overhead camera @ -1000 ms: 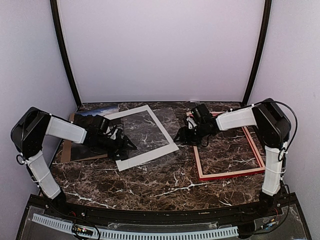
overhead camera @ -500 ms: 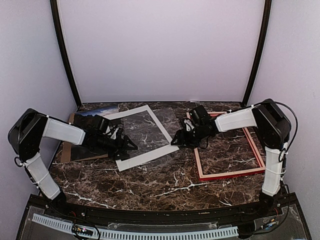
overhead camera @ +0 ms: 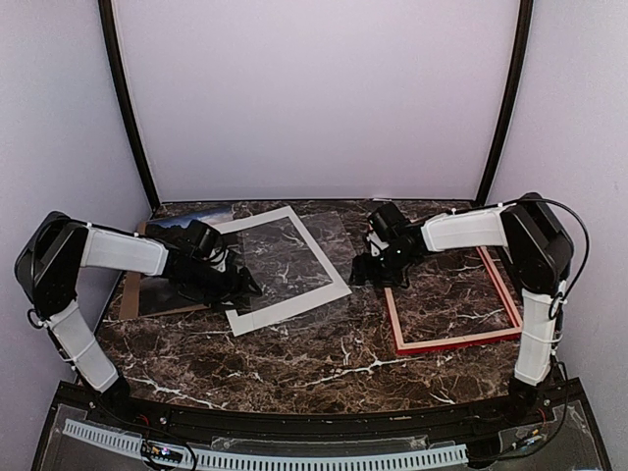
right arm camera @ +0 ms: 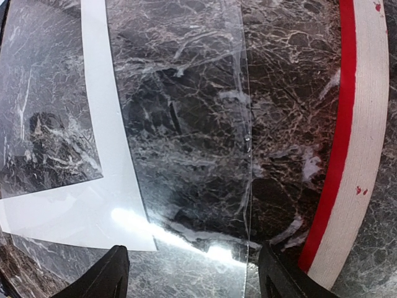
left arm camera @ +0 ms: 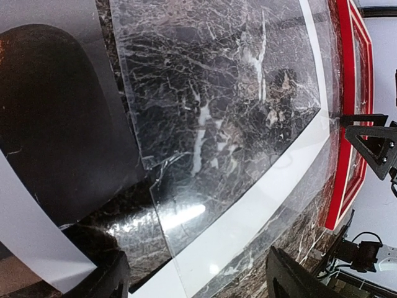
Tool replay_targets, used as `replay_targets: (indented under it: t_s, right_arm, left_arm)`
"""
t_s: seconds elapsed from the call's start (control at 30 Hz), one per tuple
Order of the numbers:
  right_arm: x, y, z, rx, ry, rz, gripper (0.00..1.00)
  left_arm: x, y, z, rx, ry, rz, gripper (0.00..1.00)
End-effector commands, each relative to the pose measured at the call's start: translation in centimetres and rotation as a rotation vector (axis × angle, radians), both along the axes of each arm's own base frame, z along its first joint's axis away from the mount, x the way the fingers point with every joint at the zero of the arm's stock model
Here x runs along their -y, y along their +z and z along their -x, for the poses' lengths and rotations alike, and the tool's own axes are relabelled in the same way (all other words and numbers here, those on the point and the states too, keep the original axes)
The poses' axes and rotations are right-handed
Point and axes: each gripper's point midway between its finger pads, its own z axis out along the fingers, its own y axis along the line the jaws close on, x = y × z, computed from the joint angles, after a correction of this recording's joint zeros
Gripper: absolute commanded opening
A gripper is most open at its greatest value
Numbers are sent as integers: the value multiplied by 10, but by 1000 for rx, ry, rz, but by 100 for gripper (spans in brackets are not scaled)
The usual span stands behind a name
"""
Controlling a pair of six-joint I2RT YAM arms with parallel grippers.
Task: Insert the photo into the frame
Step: Pick up the glass panel from the mat board.
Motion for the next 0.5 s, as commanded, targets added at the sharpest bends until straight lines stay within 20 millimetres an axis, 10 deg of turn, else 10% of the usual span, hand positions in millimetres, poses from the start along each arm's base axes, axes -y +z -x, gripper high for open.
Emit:
replay_targets:
  t_s: [0.0, 0.47]
  right_arm:
    - [15, -19, 14, -44, 4, 146, 73]
    - [-20, -35, 51, -184, 53, -91, 67]
  left_arm:
    - [-4, -6, 1, -18, -9, -82, 79]
    - [21, -18, 21, -172, -17, 66, 79]
